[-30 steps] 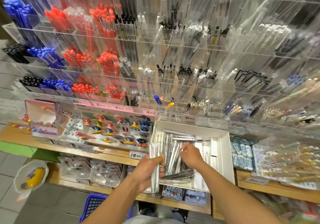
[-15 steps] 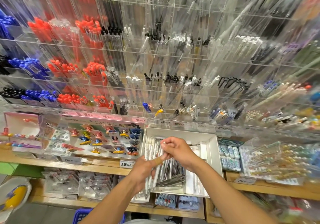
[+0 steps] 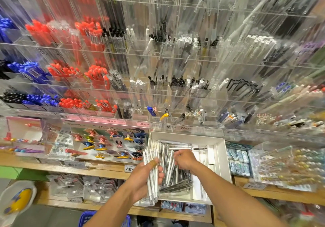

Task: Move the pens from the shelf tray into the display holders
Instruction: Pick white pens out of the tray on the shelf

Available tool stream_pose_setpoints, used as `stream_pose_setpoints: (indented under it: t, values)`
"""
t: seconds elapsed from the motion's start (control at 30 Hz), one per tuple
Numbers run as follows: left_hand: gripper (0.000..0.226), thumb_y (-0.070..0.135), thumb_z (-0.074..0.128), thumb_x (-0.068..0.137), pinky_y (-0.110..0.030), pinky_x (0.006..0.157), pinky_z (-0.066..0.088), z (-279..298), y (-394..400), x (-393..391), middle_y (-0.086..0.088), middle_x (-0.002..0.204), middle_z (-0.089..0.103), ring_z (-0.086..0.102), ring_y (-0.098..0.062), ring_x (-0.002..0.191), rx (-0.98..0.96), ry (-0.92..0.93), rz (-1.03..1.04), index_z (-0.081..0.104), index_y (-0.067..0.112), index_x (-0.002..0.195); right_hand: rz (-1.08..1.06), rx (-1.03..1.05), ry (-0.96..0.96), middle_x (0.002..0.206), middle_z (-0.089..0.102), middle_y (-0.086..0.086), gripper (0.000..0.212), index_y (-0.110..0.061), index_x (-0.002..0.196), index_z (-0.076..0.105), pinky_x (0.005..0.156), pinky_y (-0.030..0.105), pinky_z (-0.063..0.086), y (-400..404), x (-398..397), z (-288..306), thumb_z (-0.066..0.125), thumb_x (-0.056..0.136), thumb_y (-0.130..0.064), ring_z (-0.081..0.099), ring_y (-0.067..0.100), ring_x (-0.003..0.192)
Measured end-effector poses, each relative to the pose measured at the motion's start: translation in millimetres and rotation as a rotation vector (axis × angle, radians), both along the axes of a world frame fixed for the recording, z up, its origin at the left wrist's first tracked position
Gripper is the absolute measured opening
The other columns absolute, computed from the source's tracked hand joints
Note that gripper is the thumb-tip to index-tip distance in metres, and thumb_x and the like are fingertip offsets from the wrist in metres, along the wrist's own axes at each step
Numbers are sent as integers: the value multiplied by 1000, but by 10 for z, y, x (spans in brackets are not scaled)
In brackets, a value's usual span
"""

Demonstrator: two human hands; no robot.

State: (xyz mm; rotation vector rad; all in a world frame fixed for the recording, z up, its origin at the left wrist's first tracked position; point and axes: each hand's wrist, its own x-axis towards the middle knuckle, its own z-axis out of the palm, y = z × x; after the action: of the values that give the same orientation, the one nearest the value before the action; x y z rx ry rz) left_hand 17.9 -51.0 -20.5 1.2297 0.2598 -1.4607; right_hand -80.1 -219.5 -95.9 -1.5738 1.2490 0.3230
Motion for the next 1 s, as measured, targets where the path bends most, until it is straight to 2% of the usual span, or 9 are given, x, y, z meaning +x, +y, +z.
stream_pose_setpoints:
  t: [0.1,0.17,0.27,0.4,0.6,0.67,0.77,0.87,1.0]
  values:
    - [29,19,60,95,-30,53,51,-1,20,37,-11,72,61,58,-21,59,7,-2,16,54,2,118,122,-78,59,83,69,8,25,-14,74,67,74,30,55,39,54,-62,55,95,-10,66,20,76]
    - [37,21,63,92,-30,53,51,-15,49,46,-11,73,61,57,-20,59,9,-3,19,52,2,122,191,-167,104,82,68,12,26,-10,75,68,83,33,56,43,123,-85,55,96,-17,67,24,80]
    - [48,22,66,87,-30,54,51,-21,90,45,-10,74,62,56,-20,59,12,-6,10,50,-1,127,256,-252,183,69,60,5,32,-11,69,58,72,27,52,84,244,-91,59,97,-28,60,21,70]
    - [44,18,64,93,-30,55,51,-36,108,39,-10,75,62,56,-20,59,32,-12,1,50,0,130,216,-241,222,61,51,0,36,-10,68,53,63,24,43,100,279,-125,64,94,-32,53,18,61]
    - [45,18,73,85,-31,57,51,-19,127,71,-9,76,63,56,-19,60,8,-48,-51,53,3,122,74,-96,-47,60,60,6,31,-13,66,60,67,32,51,69,55,-49,65,91,-30,56,18,56]
    - [47,16,77,82,-31,57,52,-28,133,79,-9,77,63,56,-18,60,13,-67,-55,55,2,121,28,-23,-139,58,64,0,23,-14,76,63,60,29,48,74,-25,68,64,92,-31,58,12,52]
    - [49,14,80,79,-31,59,53,-45,139,83,-11,84,66,58,-18,62,-9,-100,-74,59,2,121,-63,209,-369,66,66,0,12,-10,90,60,57,26,48,65,-92,296,64,93,-22,63,15,60]
    - [42,18,82,75,-34,65,57,-34,157,55,-18,97,70,66,-21,70,-89,-102,-133,69,7,113,-30,427,-540,76,69,9,12,-3,94,56,59,22,54,169,-53,502,64,92,-12,65,22,66]
    - [52,17,83,75,-30,55,52,-24,178,-18,-16,92,66,55,-16,58,-88,-113,-155,63,6,122,53,412,-565,79,71,7,18,-5,99,59,63,24,55,313,39,568,69,88,-14,67,20,69]
